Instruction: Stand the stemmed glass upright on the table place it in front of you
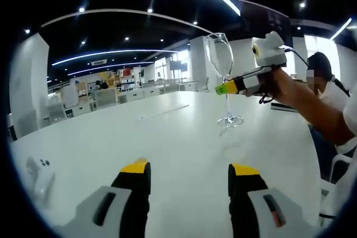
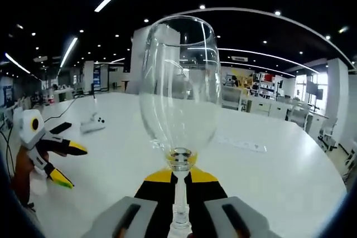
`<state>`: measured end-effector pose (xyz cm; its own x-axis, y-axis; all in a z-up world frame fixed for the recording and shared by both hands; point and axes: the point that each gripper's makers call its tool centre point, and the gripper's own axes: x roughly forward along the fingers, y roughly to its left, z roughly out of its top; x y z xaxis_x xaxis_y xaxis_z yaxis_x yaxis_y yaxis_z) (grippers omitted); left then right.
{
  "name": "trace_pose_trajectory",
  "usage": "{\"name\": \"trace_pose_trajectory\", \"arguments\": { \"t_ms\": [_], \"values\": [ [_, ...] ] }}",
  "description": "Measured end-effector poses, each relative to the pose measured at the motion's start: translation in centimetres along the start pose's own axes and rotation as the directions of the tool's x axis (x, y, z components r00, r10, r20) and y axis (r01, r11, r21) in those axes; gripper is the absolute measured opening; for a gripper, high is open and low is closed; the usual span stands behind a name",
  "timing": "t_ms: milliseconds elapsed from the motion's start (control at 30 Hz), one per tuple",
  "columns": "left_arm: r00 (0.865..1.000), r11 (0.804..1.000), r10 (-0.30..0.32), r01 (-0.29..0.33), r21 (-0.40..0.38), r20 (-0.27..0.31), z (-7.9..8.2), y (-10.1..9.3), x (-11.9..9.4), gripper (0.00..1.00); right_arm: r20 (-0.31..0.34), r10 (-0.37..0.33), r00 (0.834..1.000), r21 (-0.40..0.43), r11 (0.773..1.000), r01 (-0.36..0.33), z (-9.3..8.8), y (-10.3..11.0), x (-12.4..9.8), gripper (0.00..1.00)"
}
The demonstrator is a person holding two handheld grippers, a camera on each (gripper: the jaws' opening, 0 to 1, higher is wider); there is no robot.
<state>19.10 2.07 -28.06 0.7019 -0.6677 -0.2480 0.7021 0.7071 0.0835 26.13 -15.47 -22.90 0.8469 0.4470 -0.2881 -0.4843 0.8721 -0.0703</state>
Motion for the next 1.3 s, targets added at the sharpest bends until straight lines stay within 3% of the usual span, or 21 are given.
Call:
{"name": "trace_pose_trajectory", "arguments": {
  "t_ms": [1300],
  "values": [
    [1.0, 1.0, 0.001, -0.001, 0.001, -0.003, -0.06, 0.04, 0.0, 0.56, 0.073, -0.011, 0.997, 0.038, 0.999, 0.009, -0.53, -0.17, 0.42, 0.11]
  ]
}}
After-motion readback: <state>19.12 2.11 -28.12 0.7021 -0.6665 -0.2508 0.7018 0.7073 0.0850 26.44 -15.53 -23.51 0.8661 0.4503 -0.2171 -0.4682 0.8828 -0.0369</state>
